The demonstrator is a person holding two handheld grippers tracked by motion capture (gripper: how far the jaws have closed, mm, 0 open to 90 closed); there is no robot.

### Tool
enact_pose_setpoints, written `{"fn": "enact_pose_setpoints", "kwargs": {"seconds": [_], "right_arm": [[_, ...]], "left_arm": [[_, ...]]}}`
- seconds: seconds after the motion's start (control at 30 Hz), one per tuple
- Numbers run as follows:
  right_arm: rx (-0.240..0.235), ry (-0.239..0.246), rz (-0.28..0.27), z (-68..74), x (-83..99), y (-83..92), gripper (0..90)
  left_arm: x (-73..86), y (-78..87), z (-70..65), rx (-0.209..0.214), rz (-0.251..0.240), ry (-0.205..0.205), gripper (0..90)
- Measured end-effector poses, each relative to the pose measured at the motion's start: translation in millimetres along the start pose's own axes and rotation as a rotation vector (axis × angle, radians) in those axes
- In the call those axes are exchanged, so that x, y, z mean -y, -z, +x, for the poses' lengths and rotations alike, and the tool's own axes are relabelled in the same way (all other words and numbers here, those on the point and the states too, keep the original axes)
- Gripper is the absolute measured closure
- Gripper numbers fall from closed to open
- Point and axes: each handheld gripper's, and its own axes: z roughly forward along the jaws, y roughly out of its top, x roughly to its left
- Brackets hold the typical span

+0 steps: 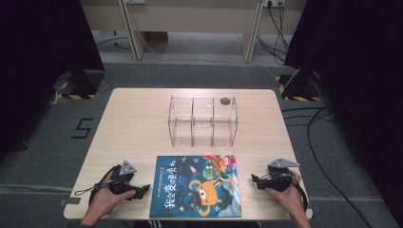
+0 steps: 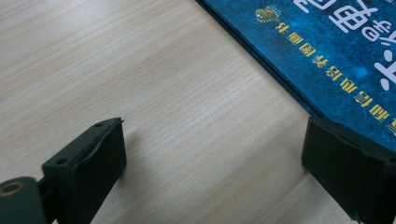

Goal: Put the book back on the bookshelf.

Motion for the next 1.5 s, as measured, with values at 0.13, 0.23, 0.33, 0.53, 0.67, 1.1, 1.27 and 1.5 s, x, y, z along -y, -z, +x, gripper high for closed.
{"fn": "enact_pose_setpoints", "kwargs": {"seconds": [0.13,0.23,0.33,0.53,0.67,1.1,1.27,1.5], "right_arm": [[0.000,0.001,-0.003,-0.2,0.2,-0.1,18.9],[0.000,-0.004,-0.003,-0.1,0.1,0.0,19.0],[-0.001,-0.004,-0.002,-0.3,0.0,0.1,19.0],[0.000,-0.003,0.000,0.0,-0.1,0.1,19.0],[0.001,-0.003,0.001,0.3,-0.1,0.1,18.9],[-0.008,-0.010,0.000,1.2,-0.3,0.1,19.0],[-0.005,0.004,0.000,2.4,-0.6,-0.7,18.9],[-0.008,0.000,0.001,3.3,-0.8,-0.9,19.0]], "left_arm": [[-0.1,-0.2,-0.3,-0.002,0.002,0.000,5.0],[0.0,-0.1,-0.7,0.000,0.002,-0.001,4.8],[-0.4,0.0,-4.2,0.023,0.007,-0.025,4.9],[-1.9,1.0,-13.0,0.101,-0.006,-0.024,8.1],[-2.5,3.5,-12.3,0.189,-0.025,0.040,11.4],[-5.3,2.3,-28.9,0.442,-0.008,0.131,22.9],[-6.4,2.5,-31.7,0.426,-0.002,0.140,22.0],[-6.6,2.1,-33.4,0.436,-0.001,0.144,22.1]]}}
